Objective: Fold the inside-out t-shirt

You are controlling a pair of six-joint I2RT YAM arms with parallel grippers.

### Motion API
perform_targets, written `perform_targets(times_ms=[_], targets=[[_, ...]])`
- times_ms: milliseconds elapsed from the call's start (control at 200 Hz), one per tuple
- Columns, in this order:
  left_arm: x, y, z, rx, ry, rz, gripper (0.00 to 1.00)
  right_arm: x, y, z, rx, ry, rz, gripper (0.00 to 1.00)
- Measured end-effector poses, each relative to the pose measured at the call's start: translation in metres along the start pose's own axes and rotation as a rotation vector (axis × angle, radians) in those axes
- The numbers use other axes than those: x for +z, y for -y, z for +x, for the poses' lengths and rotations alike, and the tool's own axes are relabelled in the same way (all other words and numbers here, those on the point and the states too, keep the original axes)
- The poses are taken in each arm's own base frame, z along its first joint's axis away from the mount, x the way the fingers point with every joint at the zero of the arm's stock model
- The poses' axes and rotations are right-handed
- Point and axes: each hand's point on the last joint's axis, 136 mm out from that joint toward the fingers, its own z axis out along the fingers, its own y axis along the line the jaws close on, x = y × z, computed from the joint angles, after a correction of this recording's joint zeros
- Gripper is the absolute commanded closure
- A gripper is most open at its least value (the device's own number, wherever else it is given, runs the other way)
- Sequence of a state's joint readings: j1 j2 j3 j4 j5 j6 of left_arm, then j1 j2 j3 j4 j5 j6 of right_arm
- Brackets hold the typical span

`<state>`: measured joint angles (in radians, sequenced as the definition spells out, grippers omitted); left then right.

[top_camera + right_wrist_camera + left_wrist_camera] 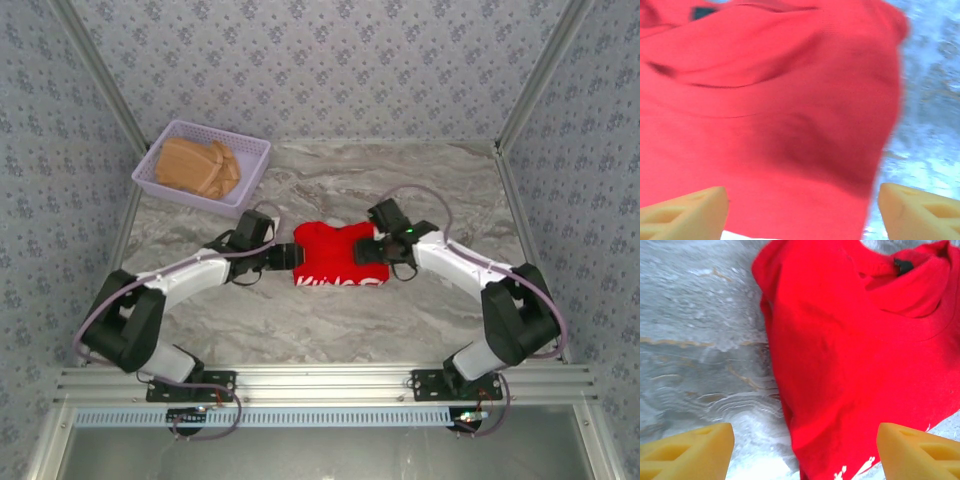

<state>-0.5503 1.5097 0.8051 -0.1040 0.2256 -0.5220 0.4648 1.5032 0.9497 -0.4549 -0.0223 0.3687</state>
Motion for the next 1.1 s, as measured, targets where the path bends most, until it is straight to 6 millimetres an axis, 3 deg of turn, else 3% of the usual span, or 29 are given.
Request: perform_targets(times_ms=[120,300,440,690,909,1099], targets=[[0.02,0.007,-0.003,-0.006,-0.05,0.02,0.27,0.012,0.024,-0.004,0.106,-0.025,-0.053,0.16],[0.043,0.014,-0.003,-0.003,-0.09,0.044,0.29,0.05,0.012,0.003,0.135,-0.1,-0.163,0.22],[0.053,0.01,0.005,-0.015,-0.116,0.042,0.3,0.055,0.008,-0.001,0.152,-0.091,-0.181,0.34],[0.056,0.01,0.004,-0.034,-0.1,0.058,0.31,0.066,-0.004,-0.011,0.189,-0.057,-0.229,0.59],[0.056,0.01,0.003,-0.043,-0.095,0.058,0.31,0.074,-0.022,-0.022,0.183,-0.041,-0.313,0.89],[0.05,0.004,0.0,-0.038,-0.065,0.018,0.27,0.066,-0.011,-0.052,0.158,-0.01,-0.298,0.96]])
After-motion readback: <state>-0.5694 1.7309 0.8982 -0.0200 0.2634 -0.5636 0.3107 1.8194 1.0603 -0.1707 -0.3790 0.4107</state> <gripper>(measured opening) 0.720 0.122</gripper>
